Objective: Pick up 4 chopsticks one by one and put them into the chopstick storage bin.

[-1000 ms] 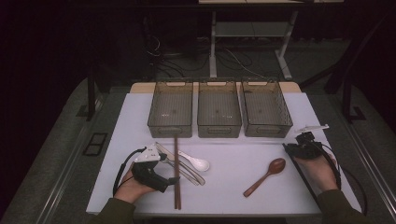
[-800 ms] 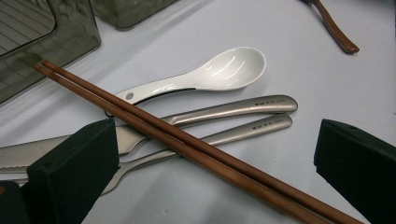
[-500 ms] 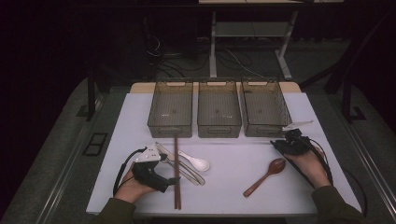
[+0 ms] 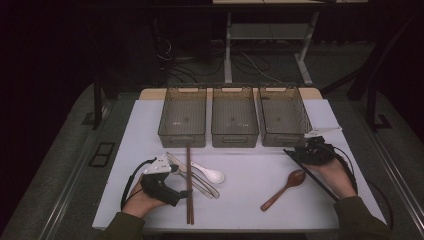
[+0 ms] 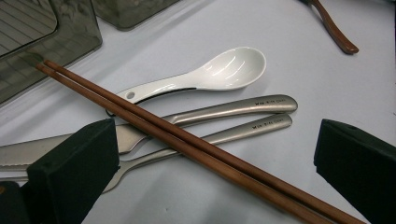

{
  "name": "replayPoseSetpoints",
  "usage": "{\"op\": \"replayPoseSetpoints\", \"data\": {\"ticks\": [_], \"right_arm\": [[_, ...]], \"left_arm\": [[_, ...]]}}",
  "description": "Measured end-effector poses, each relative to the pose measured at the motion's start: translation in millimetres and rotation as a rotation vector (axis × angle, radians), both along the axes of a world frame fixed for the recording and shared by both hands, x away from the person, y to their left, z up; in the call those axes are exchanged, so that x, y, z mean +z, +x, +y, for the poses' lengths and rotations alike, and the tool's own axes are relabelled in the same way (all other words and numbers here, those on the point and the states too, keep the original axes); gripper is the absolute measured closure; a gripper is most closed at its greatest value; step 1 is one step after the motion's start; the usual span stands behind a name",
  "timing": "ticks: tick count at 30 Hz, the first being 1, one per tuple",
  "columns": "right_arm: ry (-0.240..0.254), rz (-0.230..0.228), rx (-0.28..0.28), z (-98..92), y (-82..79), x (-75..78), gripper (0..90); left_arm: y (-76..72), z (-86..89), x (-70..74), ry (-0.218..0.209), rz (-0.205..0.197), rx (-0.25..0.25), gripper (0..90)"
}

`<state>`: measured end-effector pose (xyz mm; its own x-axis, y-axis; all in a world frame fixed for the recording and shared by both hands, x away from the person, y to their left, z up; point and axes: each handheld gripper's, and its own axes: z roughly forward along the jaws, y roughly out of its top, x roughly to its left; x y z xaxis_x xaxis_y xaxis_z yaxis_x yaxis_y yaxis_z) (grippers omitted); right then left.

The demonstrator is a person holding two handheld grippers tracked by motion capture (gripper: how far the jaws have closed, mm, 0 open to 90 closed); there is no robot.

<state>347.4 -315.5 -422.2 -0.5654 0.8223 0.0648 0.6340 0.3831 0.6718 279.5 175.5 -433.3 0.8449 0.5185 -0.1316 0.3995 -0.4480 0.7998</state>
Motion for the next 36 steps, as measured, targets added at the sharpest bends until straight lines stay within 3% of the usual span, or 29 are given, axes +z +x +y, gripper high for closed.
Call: {"op": "replayPoseSetpoints", "data": {"ticks": [4,8,16,24,36], "right_arm": [[0.013,-0.005,0.012,-10.5,-18.4,6.7,62.6],[0.002,0.001,0.017,-21.3,-34.8,7.9,72.0],[-0.046,0.046,0.004,-45.8,-61.7,-4.6,84.0],[-0.050,0.080,0.006,-55.2,-69.8,-12.0,83.7],[-0.076,0.081,0.011,-57.2,-68.4,-15.1,83.7]], "left_arm": [[-0.4,-0.2,0.3,-0.004,-0.001,0.000,0.0],[-0.6,0.0,0.5,-0.005,-0.001,0.000,0.0],[-0.9,0.0,0.5,-0.009,0.000,0.001,0.0],[-0.6,0.0,0.4,-0.007,0.001,0.001,0.0],[-0.7,0.0,0.3,-0.007,0.001,0.001,0.0]]}}
